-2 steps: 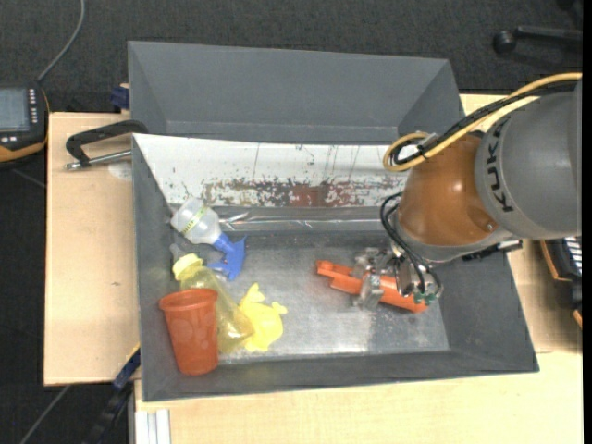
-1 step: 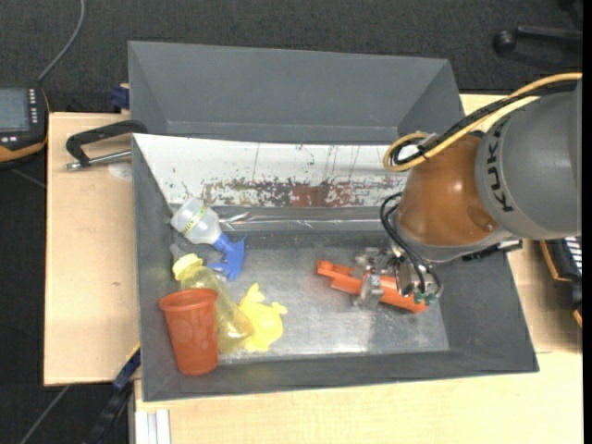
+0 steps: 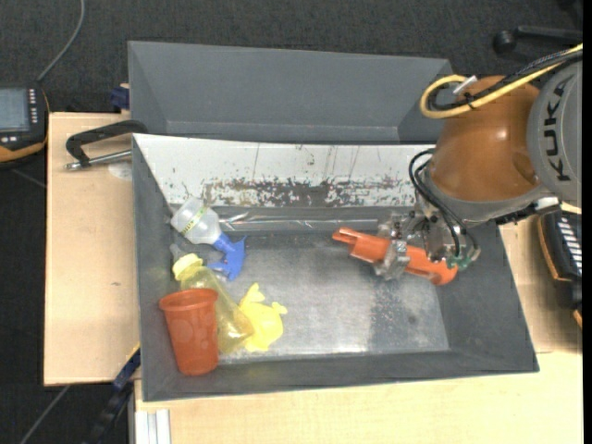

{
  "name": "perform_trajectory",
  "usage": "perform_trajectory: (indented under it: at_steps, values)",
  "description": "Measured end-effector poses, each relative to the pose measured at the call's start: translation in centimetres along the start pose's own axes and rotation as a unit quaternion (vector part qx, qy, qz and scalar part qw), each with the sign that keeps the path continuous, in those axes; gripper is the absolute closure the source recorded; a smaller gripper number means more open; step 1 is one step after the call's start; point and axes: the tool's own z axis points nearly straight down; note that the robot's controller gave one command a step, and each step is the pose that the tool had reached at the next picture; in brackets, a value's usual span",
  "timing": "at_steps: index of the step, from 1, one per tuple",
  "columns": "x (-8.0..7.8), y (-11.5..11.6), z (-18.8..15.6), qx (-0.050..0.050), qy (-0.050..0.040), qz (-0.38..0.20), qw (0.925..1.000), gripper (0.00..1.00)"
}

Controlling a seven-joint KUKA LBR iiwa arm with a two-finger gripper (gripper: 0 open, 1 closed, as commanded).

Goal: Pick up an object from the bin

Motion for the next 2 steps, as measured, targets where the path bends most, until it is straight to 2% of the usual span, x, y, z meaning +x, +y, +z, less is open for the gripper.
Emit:
perform_trajectory:
  at_steps: [1, 2]
  values:
    - [0.0, 0.0, 0.0, 0.000, 0.0000, 0.000, 1.0000, 1.00]
    - [-0.4, 1.6, -10.8, 0.000, -0.0027, 0.002, 1.0000, 1.00]
